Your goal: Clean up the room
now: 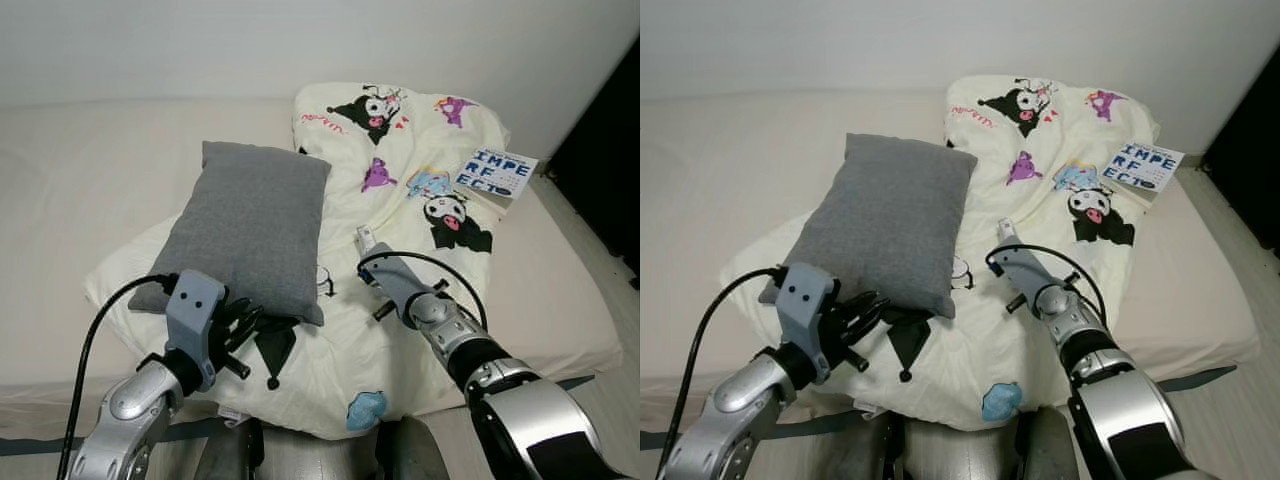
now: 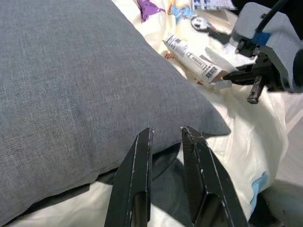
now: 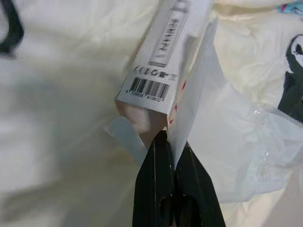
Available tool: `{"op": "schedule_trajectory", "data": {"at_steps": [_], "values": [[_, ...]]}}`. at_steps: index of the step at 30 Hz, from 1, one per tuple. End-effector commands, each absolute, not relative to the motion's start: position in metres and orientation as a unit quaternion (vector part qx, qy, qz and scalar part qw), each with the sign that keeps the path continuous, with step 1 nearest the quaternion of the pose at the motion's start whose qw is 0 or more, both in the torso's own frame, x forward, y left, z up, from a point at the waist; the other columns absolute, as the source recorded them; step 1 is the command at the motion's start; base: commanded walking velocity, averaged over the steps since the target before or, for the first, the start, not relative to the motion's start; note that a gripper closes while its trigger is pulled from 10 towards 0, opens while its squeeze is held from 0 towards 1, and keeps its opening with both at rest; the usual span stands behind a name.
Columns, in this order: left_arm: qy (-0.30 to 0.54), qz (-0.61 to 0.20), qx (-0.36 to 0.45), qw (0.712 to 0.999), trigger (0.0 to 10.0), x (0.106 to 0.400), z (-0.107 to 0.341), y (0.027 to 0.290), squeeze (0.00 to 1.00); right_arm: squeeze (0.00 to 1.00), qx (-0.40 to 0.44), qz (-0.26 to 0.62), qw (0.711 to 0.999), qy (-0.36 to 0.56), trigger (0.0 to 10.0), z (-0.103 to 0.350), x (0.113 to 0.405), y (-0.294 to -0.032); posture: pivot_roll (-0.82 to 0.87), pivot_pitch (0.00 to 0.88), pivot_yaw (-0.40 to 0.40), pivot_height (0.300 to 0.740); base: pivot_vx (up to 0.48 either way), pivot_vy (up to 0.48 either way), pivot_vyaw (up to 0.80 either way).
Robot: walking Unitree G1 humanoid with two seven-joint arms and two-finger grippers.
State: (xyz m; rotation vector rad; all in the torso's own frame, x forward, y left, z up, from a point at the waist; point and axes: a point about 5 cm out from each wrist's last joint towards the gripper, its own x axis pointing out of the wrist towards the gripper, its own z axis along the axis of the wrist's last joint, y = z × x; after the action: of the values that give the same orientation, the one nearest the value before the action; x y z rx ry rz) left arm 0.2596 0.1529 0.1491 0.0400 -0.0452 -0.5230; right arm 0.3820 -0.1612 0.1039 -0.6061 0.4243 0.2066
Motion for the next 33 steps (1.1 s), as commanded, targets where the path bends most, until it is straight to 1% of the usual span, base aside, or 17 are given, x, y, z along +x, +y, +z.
{"op": "schedule_trajectory", "data": {"at_steps": [1,5,6,7,8,10,11,13,14,15,18,19,20,21,23,24,33], "values": [[-0.012,-0.260,0.007,0.965,10.0,0.258,0.143,0.152,0.00,0.00,-0.281,0.097,0.931,0.213,0.0,0.098,0.379,-0.161,0.17,0.212,-0.061,0.605,0.000,0.000,0.00],[-0.014,-0.262,-0.031,0.964,10.0,0.263,0.144,0.148,0.00,0.00,-0.238,0.069,0.953,0.176,0.0,0.107,0.381,-0.163,0.14,0.182,-0.062,0.605,0.000,0.000,0.00],[-0.016,-0.254,-0.046,0.966,10.0,0.266,0.143,0.146,0.00,0.00,-0.217,0.052,0.963,0.148,1.3,0.113,0.380,-0.165,0.12,0.163,-0.063,0.605,0.000,0.000,0.00],[-0.016,-0.254,-0.046,0.966,10.0,0.266,0.143,0.146,0.00,0.00,-0.217,0.052,0.963,0.148,1.3,0.113,0.380,-0.165,0.12,0.163,-0.063,0.605,0.000,0.000,0.00],[-0.018,-0.240,-0.059,0.969,10.0,0.270,0.142,0.146,0.00,0.00,-0.200,0.038,0.973,0.113,4.2,0.121,0.377,-0.166,0.11,0.152,-0.061,0.605,0.000,0.000,0.00],[-0.018,-0.240,-0.059,0.969,10.0,0.270,0.142,0.146,0.00,0.00,-0.200,0.038,0.973,0.113,4.2,0.121,0.377,-0.166,0.11,0.152,-0.061,0.605,0.000,0.000,0.00],[-0.021,-0.220,-0.067,0.973,10.0,0.275,0.141,0.146,0.00,0.00,-0.188,0.026,0.979,0.073,3.8,0.130,0.371,-0.167,0.09,0.142,-0.056,0.605,0.000,0.000,0.00],[-0.021,-0.220,-0.067,0.973,10.0,0.275,0.141,0.146,0.00,0.00,-0.188,0.026,0.979,0.073,3.8,0.130,0.371,-0.167,0.09,0.142,-0.056,0.605,0.000,0.000,0.00],[-0.024,-0.199,-0.070,0.977,10.0,0.279,0.140,0.147,0.00,0.00,-0.180,0.016,0.983,0.035,3.5,0.139,0.365,-0.167,0.08,0.134,-0.050,0.605,0.000,0.000,0.00],[-0.028,-0.175,-0.070,0.982,10.0,0.284,0.138,0.148,0.00,0.00,-0.163,0.007,0.987,-0.002,4.4,0.144,0.359,-0.166,0.06,0.119,-0.041,0.605,0.000,0.000,0.00],[-0.029,-0.154,-0.068,0.985,10.0,0.288,0.137,0.148,0.00,0.00,-0.147,0.005,0.989,-0.024,4.7,0.145,0.355,-0.165,0.05,0.115,-0.040,0.605,0.000,0.000,0.00],[-0.026,-0.133,-0.062,0.989,10.0,0.292,0.135,0.148,0.00,0.00,-0.136,0.011,0.990,-0.031,6.8,0.139,0.352,-0.164,0.05,0.111,-0.039,0.605,0.000,0.000,0.00],[-0.026,-0.133,-0.062,0.989,10.0,0.292,0.135,0.148,0.00,0.00,-0.136,0.011,0.990,-0.031,6.8,0.139,0.352,-0.164,0.05,0.111,-0.039,0.605,0.000,0.000,0.00],[-0.019,-0.110,-0.053,0.992,10.0,0.296,0.132,0.149,0.00,0.00,-0.131,0.011,0.991,-0.028,8.8,0.132,0.350,-0.165,0.04,0.109,-0.039,0.605,0.000,0.000,0.00],[-0.019,-0.110,-0.053,0.992,10.0,0.296,0.132,0.149,0.00,0.00,-0.131,0.011,0.991,-0.028,8.8,0.132,0.350,-0.165,0.04,0.109,-0.039,0.605,0.000,0.000,0.00],[-0.015,-0.102,-0.051,0.993,10.0,0.298,0.130,0.149,0.00,0.00,-0.124,0.014,0.992,-0.023,9.9,0.126,0.349,-0.166,0.04,0.110,-0.041,0.605,0.000,0.000,0.00],[0.007,-0.062,-0.027,0.998,10.0,0.301,0.122,0.151,0.00,0.00,-0.096,0.011,0.995,0.014,10.0,0.112,0.341,-0.171,0.05,0.119,-0.047,0.605,0.000,0.000,0.00]]}}
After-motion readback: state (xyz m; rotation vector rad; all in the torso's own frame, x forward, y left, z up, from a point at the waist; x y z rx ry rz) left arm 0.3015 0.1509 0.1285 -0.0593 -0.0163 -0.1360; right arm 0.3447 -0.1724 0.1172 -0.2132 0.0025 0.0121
